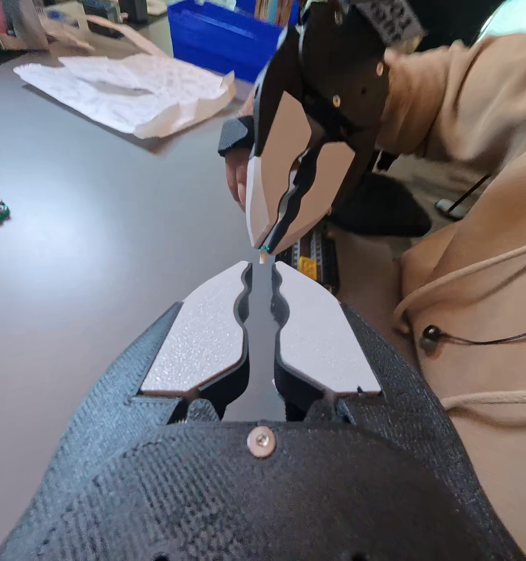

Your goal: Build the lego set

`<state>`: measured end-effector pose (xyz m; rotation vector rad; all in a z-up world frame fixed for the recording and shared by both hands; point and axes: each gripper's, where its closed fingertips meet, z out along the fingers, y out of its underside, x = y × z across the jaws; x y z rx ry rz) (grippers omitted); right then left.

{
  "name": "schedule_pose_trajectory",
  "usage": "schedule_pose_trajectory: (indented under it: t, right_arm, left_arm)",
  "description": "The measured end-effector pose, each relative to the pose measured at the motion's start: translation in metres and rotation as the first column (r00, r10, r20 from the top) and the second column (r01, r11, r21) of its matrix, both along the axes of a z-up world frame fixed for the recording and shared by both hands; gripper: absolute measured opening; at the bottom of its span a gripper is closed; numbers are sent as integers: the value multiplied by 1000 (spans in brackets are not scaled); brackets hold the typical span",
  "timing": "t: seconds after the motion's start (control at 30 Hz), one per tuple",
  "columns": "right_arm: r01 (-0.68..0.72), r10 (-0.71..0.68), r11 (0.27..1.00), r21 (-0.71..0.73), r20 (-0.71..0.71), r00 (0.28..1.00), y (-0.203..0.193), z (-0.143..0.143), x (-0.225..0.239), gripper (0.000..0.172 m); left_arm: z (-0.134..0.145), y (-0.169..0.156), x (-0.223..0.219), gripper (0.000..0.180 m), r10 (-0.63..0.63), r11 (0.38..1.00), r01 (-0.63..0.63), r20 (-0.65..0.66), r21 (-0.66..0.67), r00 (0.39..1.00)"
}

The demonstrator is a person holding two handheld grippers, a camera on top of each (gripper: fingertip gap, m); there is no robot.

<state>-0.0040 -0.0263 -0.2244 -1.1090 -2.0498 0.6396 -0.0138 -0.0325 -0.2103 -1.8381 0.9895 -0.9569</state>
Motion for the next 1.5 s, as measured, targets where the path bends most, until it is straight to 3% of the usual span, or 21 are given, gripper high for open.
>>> schedule_pose_trajectory:
  t: [0.2,0.37,0.57,0.73,0.87,0.93,1.1,1.17,1.23,1.37,1.5]
  right_arm:
    - [-73,52,995,70,263,963,20,-40,-6,7]
    - [-128,98,991,47,416,904,31,-55,-14,8]
    - [-106,109,994,-32,466,878,37,-62,-14,9]
    - [-23,59,996,-92,416,908,38,-40,-8,21]
    - [64,4,985,-157,398,917,17,-14,26,41]
    - [103,-25,982,-156,438,898,-1,-18,51,59]
    - [132,-110,991,-10,494,863,-26,-45,84,80]
    - [116,-109,993,19,518,849,-28,-52,83,83]
    - [95,-88,995,15,533,842,-29,-57,78,75]
    - [30,18,997,-72,589,808,-30,-56,75,73]
    - [71,197,918,-390,605,771,-32,-47,73,73]
  left_arm:
    - [-44,7,-14,9,57,993,-24,-289,118,955]
    - [-49,14,-29,9,104,993,-83,-268,87,958]
    - [-52,16,-34,8,116,992,-101,-237,77,965]
    - [-51,12,-29,12,94,995,-84,-206,57,974]
    - [-39,1,-19,18,28,995,-11,-162,101,986]
    - [-35,-7,-13,21,-21,990,43,-157,138,987]
    - [-40,-29,1,36,-134,980,159,-191,119,972]
    - [-44,-34,6,41,-162,976,188,-209,112,964]
    - [-50,-38,8,46,-181,970,214,-243,114,953]
    - [-48,-47,11,50,-196,943,261,-290,206,937]
    - [-44,-52,14,51,-169,875,313,-373,370,913]
